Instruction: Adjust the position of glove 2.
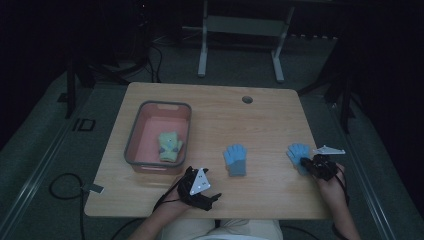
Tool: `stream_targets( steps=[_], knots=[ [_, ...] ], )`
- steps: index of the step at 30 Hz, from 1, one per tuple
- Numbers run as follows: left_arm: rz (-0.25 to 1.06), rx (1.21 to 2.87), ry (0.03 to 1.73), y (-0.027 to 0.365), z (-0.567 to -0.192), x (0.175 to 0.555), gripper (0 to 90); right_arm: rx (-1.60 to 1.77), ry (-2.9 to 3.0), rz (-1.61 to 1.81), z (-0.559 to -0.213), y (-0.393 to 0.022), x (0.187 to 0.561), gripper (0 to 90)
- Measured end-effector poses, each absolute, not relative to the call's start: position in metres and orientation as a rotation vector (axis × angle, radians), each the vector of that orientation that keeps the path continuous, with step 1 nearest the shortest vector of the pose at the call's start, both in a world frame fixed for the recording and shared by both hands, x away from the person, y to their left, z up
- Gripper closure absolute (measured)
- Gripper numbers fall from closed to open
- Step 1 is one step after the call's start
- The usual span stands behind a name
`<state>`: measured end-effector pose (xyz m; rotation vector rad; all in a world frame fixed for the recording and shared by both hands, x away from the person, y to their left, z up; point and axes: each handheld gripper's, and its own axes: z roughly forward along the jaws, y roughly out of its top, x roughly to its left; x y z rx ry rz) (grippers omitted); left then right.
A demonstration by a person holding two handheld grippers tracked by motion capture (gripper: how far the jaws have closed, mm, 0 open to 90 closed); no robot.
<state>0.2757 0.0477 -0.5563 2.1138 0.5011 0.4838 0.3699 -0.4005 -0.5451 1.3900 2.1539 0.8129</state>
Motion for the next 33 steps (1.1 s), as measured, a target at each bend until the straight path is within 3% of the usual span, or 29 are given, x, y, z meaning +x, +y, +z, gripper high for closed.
stream_targets(
  steps=[10, 21, 33],
  knots=[
    [0.485, 2.112, 0.502, 0.048, -0.556, 0.276, 8.7, 1.527, 1.964, 0.780, -0.523, -0.377, 0.368, 88.2],
    [0.487, 2.115, 0.499, 0.048, -0.556, 0.277, 8.7, 1.496, 1.870, 0.835, -0.484, -0.317, 0.347, 88.2],
    [0.491, 2.113, 0.489, 0.047, -0.555, 0.276, 8.7, 1.520, 1.897, 0.948, -0.490, -0.258, 0.335, 88.2]
  ],
)
